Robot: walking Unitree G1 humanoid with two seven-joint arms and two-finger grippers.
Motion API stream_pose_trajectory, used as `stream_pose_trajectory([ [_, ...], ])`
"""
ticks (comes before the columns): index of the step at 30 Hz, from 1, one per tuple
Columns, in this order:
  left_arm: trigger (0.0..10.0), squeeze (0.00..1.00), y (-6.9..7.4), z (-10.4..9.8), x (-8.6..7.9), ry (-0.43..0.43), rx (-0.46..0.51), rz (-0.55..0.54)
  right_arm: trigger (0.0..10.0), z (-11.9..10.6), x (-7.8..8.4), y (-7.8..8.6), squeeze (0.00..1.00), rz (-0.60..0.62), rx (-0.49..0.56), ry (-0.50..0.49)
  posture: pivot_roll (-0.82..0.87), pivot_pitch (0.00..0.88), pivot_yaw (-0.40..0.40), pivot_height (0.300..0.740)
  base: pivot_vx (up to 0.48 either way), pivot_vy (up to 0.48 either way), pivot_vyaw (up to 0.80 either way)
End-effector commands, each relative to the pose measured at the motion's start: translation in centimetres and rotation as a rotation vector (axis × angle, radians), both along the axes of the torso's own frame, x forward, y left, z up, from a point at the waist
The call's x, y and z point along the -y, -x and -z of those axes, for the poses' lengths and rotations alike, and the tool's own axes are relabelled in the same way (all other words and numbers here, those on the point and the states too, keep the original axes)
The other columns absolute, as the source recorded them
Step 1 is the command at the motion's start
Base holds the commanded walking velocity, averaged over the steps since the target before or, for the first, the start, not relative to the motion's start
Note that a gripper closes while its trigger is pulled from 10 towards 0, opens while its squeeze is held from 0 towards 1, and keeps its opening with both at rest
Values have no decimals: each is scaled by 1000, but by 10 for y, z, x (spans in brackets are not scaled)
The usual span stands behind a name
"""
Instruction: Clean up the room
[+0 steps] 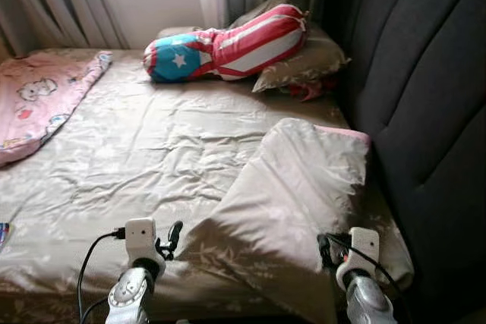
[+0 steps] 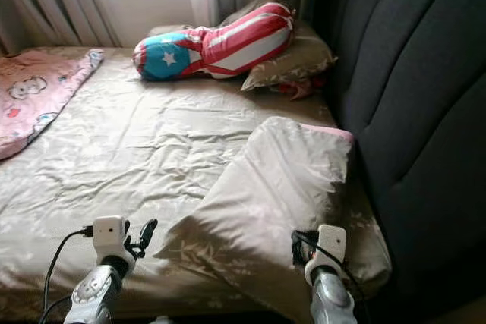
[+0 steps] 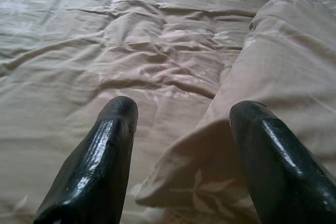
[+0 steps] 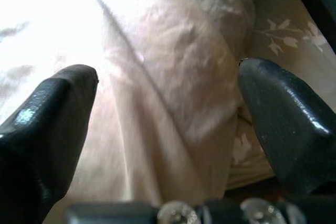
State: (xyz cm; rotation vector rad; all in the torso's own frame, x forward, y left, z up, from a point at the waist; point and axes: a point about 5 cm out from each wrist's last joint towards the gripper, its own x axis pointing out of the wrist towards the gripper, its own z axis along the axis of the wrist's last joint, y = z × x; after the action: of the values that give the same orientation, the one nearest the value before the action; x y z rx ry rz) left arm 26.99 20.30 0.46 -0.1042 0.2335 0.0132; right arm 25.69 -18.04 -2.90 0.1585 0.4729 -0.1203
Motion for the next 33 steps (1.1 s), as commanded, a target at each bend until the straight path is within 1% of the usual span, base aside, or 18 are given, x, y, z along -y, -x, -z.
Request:
stream_pose_trajectory([
  [1,10000,0,-3,-3,-2,-2,5,-3,10000,-3,0,-4,0,-1,14,-3,16,0,-6,666,0,0,0],
  [3,10000,0,-4,-4,-2,-3,7,-3,10000,-4,0,-5,0,-2,16,-1,14,0,-5,666,0,0,0],
  [13,10000,0,-5,-5,-4,-5,15,-24,10000,-2,-2,-4,0,-64,-14,1,6,0,-12,666,266,0,0],
  [18,10000,0,-5,-5,-4,-12,13,-27,10000,0,-2,-3,0,-75,-31,12,17,0,-19,666,0,0,0],
  [21,10000,0,-3,-6,-5,-13,23,-26,10000,-2,-4,-7,0,-78,-29,8,24,0,-21,666,0,0,0],
  [27,10000,0,1,-5,-10,-26,22,-41,10000,-6,-11,-13,0,-112,-22,5,32,0,-28,666,316,0,0],
  [31,10000,0,3,-4,-10,-26,24,-43,10000,-5,-11,-11,0,-112,-23,5,35,0,-29,666,334,0,0],
  [33,10000,0,3,-4,-9,-36,24,-31,10000,-2,-11,-8,0,-111,-33,5,33,0,-26,666,332,0,0],
])
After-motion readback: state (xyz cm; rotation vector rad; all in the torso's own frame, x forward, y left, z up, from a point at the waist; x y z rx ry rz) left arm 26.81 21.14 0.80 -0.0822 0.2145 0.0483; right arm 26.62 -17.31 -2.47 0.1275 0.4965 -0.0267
